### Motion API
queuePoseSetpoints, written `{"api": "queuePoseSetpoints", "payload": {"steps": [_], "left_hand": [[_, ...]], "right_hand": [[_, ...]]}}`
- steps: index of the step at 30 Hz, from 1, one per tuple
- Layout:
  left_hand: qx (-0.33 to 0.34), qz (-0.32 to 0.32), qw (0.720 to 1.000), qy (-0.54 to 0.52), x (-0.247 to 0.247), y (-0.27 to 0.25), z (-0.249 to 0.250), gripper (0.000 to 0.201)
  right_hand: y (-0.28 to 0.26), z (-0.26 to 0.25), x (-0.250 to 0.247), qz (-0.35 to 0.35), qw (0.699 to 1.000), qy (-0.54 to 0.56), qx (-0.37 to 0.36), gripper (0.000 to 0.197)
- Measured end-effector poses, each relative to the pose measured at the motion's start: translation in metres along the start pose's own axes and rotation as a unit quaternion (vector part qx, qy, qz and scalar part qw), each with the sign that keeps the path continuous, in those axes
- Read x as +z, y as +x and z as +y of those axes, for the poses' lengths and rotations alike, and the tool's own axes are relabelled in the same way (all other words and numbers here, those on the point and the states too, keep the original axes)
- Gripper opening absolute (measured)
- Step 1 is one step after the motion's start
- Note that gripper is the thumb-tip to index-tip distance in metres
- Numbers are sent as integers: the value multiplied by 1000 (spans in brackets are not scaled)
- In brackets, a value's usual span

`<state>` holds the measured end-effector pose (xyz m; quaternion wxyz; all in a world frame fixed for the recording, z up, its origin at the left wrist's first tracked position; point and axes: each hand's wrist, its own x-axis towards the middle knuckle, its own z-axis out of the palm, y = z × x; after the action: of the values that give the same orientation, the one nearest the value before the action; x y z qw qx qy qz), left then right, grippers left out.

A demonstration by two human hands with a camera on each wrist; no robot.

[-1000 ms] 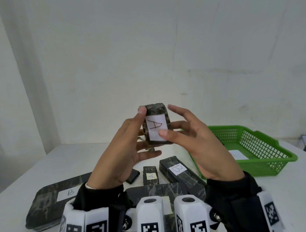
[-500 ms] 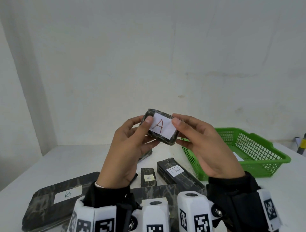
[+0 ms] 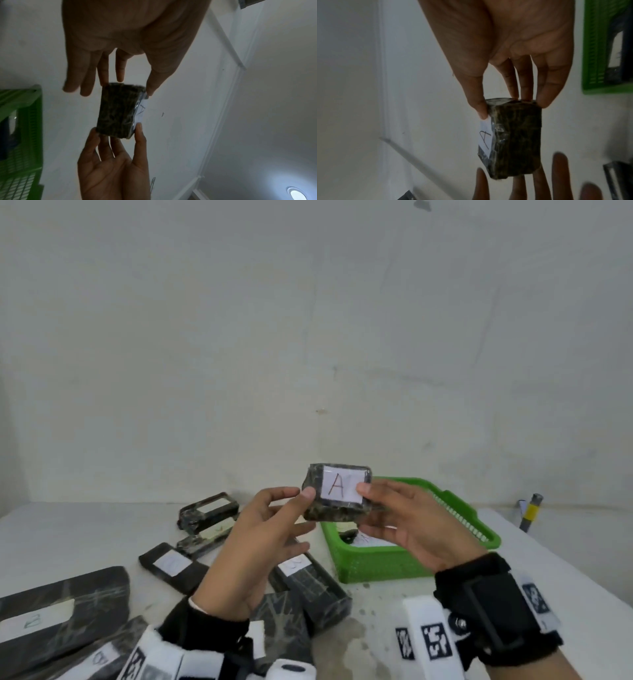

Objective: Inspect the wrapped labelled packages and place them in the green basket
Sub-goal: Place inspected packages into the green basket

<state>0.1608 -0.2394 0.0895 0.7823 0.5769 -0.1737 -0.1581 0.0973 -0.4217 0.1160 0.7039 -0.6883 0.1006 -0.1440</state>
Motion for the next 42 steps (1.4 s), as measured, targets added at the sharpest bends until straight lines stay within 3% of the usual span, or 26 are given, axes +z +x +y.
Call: {"api": "queuePoseSetpoints", "payload": {"steps": [4,10,14,16,18,21,23,25,28,30,33,34,38,42], "left_hand": [[-27,23,997,66,25,36,-17,34],[-149,35,978,141,48,105,-58,65],[-192,49,960,197,51,129,-77,68],[-197,40,954,221,53,136,-88,60],[-198,34,956,216,55,141,-94,59],[-228,19,960,162,55,146,-97,62],[-239,1,960,144,53,147,-95,47],[-237,-10,961,145,51,147,-95,31],[-236,-27,961,139,50,146,-95,27],[-233,-33,962,138,50,145,-94,27],[-227,-41,964,129,48,144,-96,27],[-224,-41,966,124,47,144,-97,27],[-218,-41,968,114,47,143,-100,26],[-214,-42,971,103,47,141,-99,28]], "right_hand": [[25,-8,-54,71,996,7,53,27],[88,-5,-119,102,981,11,165,17],[142,7,-137,99,969,-136,181,22],[165,18,-141,100,949,-236,186,44],[187,33,-146,77,931,-282,218,54],[196,45,-140,30,891,-378,249,54],[198,53,-143,19,864,-425,271,53],[202,61,-150,17,857,-432,280,43],[204,71,-154,9,841,-438,317,24],[204,78,-156,12,841,-441,314,21],[210,89,-158,8,874,-374,310,12],[211,90,-157,2,872,-377,311,13],[206,78,-137,-33,825,-466,319,30],[199,66,-123,-25,782,-547,297,26]]}}
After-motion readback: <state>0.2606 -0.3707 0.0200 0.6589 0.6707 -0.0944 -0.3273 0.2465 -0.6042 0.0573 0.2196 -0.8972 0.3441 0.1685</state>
